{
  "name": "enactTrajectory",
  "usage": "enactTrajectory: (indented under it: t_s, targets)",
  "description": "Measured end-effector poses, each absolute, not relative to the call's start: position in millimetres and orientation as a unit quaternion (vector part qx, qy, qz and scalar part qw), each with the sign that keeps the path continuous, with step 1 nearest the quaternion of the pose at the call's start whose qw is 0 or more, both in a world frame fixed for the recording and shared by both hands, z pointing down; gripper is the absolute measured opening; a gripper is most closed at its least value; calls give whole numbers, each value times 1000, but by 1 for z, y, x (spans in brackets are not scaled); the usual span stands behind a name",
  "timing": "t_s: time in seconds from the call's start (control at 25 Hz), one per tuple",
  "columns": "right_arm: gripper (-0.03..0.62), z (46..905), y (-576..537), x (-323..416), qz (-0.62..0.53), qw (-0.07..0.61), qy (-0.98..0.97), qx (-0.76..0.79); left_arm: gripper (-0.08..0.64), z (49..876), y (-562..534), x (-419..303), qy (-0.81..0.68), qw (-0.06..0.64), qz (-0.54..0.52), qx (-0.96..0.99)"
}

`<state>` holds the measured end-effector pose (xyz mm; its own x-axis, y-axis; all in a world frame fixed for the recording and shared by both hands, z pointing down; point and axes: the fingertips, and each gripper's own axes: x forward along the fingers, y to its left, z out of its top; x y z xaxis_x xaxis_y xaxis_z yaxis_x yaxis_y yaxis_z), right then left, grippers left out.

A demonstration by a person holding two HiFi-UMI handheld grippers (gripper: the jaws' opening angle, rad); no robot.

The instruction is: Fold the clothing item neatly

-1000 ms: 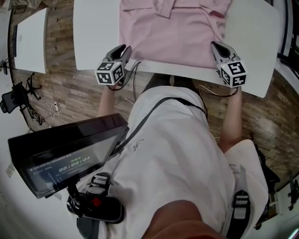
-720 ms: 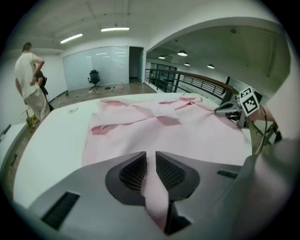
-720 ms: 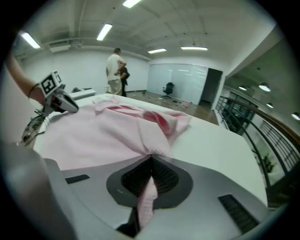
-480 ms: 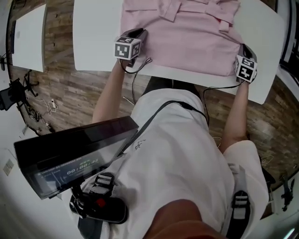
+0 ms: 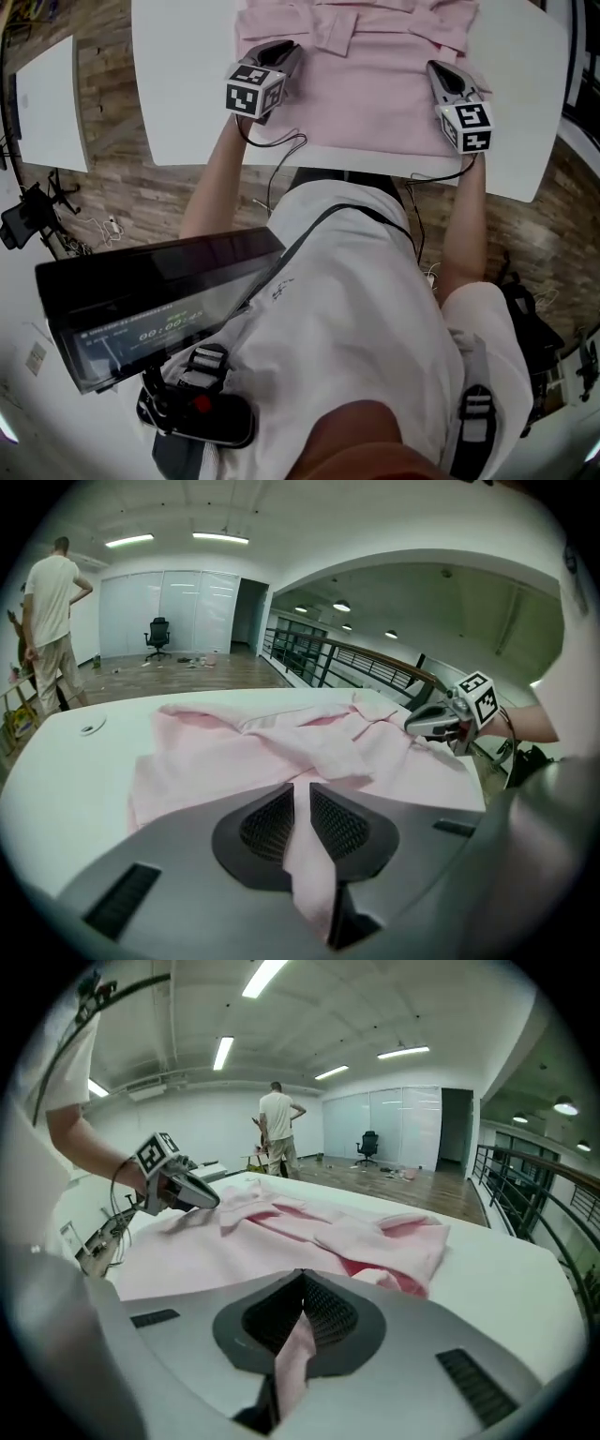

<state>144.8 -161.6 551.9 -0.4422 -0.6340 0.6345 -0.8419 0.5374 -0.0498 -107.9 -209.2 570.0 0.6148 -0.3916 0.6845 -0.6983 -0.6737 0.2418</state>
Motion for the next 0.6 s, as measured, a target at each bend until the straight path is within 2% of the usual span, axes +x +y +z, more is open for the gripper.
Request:
enactTrajectory:
  t_s: [0.12, 0.28, 0.36, 0.44, 0.52, 0.6]
  targets:
    - [3, 567, -167, 171, 147, 339, -773, 515, 55, 581, -208, -101, -319, 235, 324, 859]
    - [3, 564, -166, 289, 112, 406, -640, 643, 55, 586, -210, -116, -351, 246, 325, 843]
    - [3, 552, -170, 323, 99, 410, -619, 662, 55, 582, -218, -126, -369, 240, 322, 838]
    - [3, 529, -177, 305, 100, 356, -682, 631, 55, 578, -228, -132, -378, 236, 319, 836]
    - [3, 513, -178, 253, 106, 311, -767, 551, 55, 573, -239, -134, -379, 230, 323, 836]
    - [3, 523, -172, 205, 115, 336, -811, 465, 55, 568, -252, -131, -374, 210, 334, 839]
